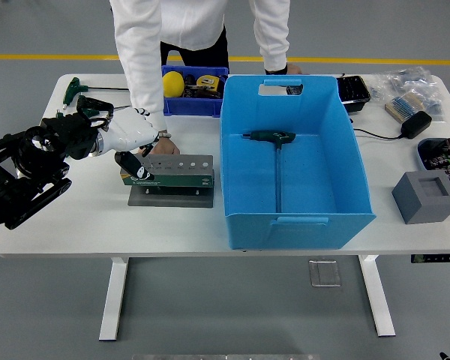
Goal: Lift tool from toolbox,place it in box,lift tool from toolbox,place it in box
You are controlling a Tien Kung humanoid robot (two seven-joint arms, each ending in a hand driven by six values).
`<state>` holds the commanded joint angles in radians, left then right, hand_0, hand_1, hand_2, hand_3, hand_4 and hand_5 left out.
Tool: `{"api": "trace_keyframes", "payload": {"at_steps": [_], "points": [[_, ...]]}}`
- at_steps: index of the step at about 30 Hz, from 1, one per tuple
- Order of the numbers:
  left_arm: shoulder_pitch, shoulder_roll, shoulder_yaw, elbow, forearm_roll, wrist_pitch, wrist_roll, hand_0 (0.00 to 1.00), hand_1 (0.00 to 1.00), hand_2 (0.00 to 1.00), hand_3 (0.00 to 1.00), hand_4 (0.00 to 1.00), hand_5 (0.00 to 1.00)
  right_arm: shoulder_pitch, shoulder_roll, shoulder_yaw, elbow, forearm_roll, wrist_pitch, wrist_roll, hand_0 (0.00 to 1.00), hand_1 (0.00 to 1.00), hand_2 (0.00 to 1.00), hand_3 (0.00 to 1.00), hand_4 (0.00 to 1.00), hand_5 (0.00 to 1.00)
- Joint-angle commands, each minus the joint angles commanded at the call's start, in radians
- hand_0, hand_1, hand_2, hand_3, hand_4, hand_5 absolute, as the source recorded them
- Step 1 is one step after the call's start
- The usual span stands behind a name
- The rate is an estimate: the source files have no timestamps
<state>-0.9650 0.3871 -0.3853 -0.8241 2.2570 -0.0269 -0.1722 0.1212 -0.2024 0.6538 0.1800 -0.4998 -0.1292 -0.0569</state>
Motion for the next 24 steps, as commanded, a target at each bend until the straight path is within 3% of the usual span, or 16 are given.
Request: {"api": "trace_keyframes", "payload": {"at_steps": [4, 5, 22, 23, 24], "points": [[-0.002, 0.0, -0.001, 0.005, 0.001, 0.004, 0.0, 0.933, 0.556, 0.477, 0.401, 0.909, 0.721, 0.001, -0.001, 0.0, 0.0, -0.001, 0.001, 0.0, 0.612, 0.549, 0.666, 0.747, 0.969, 0.929], [-0.001, 0.001, -0.001, 0.004, 0.001, 0.008, 0.002, 0.921, 0.47, 0.4, 0.357, 0.905, 0.726, 0.002, -0.001, -0.001, 0.0, -0.001, 0.001, 0.001, 0.613, 0.549, 0.666, 0.747, 0.97, 0.929], [0.003, 0.013, -0.011, 0.002, -0.001, 0.021, 0.002, 0.884, 0.373, 0.319, 0.276, 0.902, 0.727, 0.007, -0.004, 0.022, 0.0, -0.042, 0.005, -0.004, 0.612, 0.549, 0.664, 0.748, 0.971, 0.929], [0.003, 0.013, -0.011, 0.003, -0.001, 0.023, 0.002, 0.78, 0.295, 0.261, 0.249, 0.901, 0.728, 0.007, -0.003, 0.022, 0.0, -0.042, 0.004, -0.004, 0.612, 0.549, 0.663, 0.748, 0.971, 0.93], [0.003, 0.013, -0.011, 0.003, -0.001, 0.025, 0.001, 0.78, 0.295, 0.261, 0.249, 0.901, 0.728, 0.007, -0.003, 0.022, 0.0, -0.042, 0.004, -0.004, 0.612, 0.549, 0.663, 0.748, 0.971, 0.93]]}}
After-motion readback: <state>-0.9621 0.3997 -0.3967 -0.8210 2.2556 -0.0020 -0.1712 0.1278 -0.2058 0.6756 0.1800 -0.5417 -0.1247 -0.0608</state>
